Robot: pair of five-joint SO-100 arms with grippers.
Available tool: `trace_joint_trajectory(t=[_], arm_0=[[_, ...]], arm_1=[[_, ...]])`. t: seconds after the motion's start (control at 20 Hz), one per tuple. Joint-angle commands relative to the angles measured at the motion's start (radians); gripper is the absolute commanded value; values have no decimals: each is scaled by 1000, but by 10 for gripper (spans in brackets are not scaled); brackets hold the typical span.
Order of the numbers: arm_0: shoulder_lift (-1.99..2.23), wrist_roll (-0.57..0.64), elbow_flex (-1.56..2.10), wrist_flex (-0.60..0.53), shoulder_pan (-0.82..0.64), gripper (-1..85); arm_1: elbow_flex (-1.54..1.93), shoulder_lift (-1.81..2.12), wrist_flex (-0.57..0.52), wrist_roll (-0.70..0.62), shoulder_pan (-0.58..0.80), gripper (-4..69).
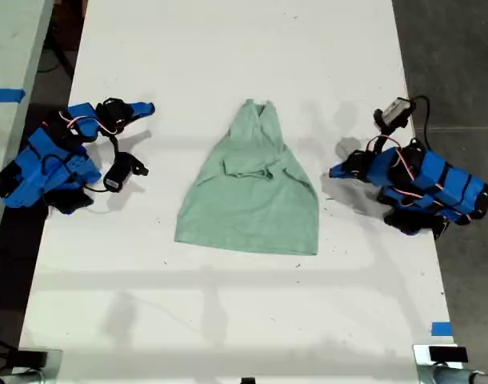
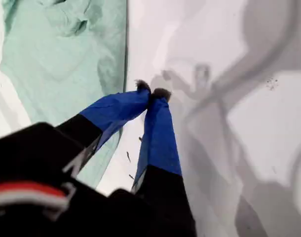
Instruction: Fold t shirt
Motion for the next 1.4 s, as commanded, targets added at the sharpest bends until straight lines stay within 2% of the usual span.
trace_joint_trajectory(t=[0.0,0.1,0.2,0.3,0.4,0.7,0.8,0.85,0.9,0.95,1.0,1.15,1.35], arm_0=[[11,-14,43,3,-17,-3],[11,-11,43,2,-28,-3],[11,-11,43,2,-25,-3],[11,-14,43,2,-21,-3],[11,-11,43,2,-25,-3],[11,-11,43,3,-23,-3],[11,-11,43,3,-20,-3],[11,-11,43,3,-20,-3],[11,-11,43,3,-20,-3],[11,-11,43,3,-20,-3],[11,-11,43,3,-17,-3],[11,-11,43,3,-17,-3],[11,-9,43,3,-25,-3]], arm_1=[[-34,-9,-25,55,-87,14],[-167,-132,101,230,-158,13],[-245,-218,95,330,-273,30],[-285,-314,67,377,-353,191],[-264,-419,-52,413,-420,236],[-218,-910,-534,494,-503,248],[-298,-1141,-638,480,-497,250],[-362,-1250,-658,459,-488,211],[-431,-1328,-643,454,-482,35],[-483,-1367,-617,457,-482,6],[-520,-1362,-555,468,-480,6],[-578,-1132,-282,472,-454,6],[-807,-931,8,295,-365,6]])
